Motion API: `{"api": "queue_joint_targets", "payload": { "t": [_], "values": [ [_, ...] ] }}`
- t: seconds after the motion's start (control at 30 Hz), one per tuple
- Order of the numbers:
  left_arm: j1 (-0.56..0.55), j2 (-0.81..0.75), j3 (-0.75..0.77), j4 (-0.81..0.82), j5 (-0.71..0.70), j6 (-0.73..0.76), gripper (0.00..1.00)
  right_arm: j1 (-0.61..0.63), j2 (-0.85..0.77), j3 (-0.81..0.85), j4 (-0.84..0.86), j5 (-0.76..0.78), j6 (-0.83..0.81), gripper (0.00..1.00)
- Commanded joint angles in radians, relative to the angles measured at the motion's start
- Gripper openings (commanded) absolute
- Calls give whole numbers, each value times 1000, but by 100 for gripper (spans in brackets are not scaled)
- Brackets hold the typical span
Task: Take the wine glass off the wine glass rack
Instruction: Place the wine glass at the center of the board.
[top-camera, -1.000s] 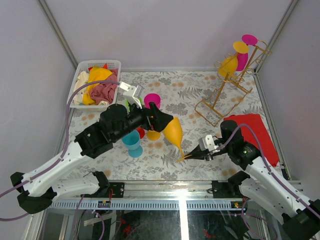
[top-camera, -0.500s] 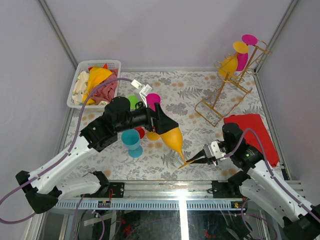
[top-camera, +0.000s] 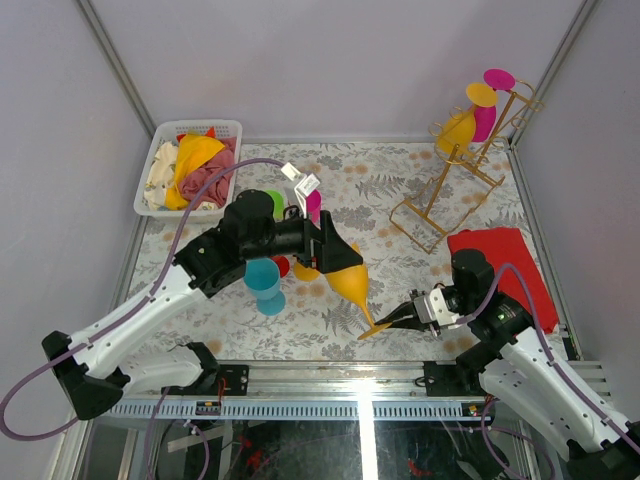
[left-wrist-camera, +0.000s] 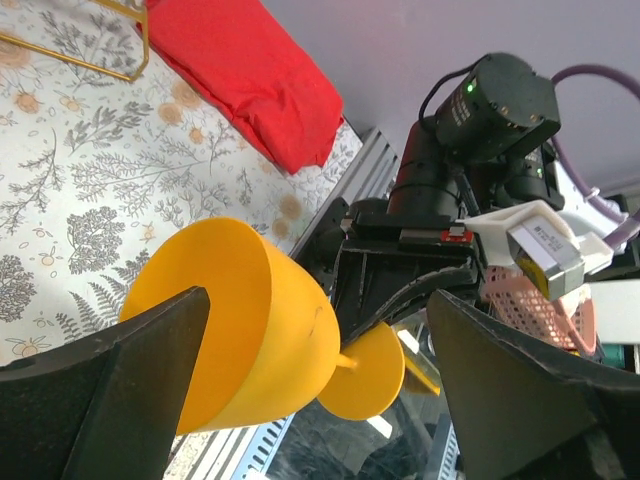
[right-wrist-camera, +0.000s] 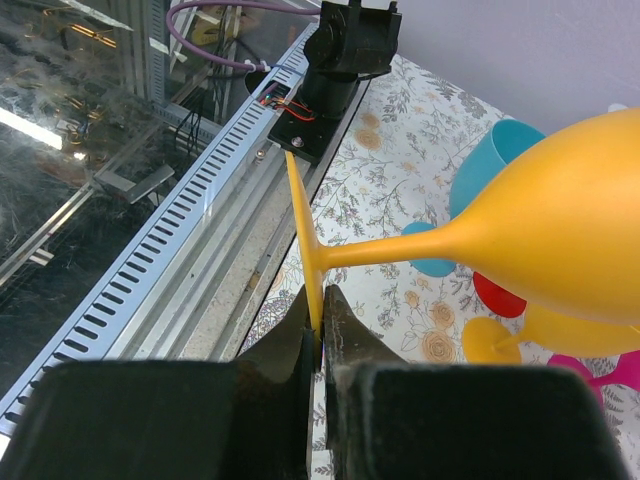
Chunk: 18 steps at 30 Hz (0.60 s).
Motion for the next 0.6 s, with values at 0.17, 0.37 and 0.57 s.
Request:
{"api": "queue_joint_targets", "payload": {
  "t": [0.17,0.37,0.57],
  "values": [
    [8,17,25,26,124,46,76,6,-6,7,26,-4,-31,0],
    [8,27,35,13,171,64,60,6,-6,5,26,4,-32,0],
    [8,24,42,19,223,81,53,6,-10,4,23,25,-32,0]
  ]
}}
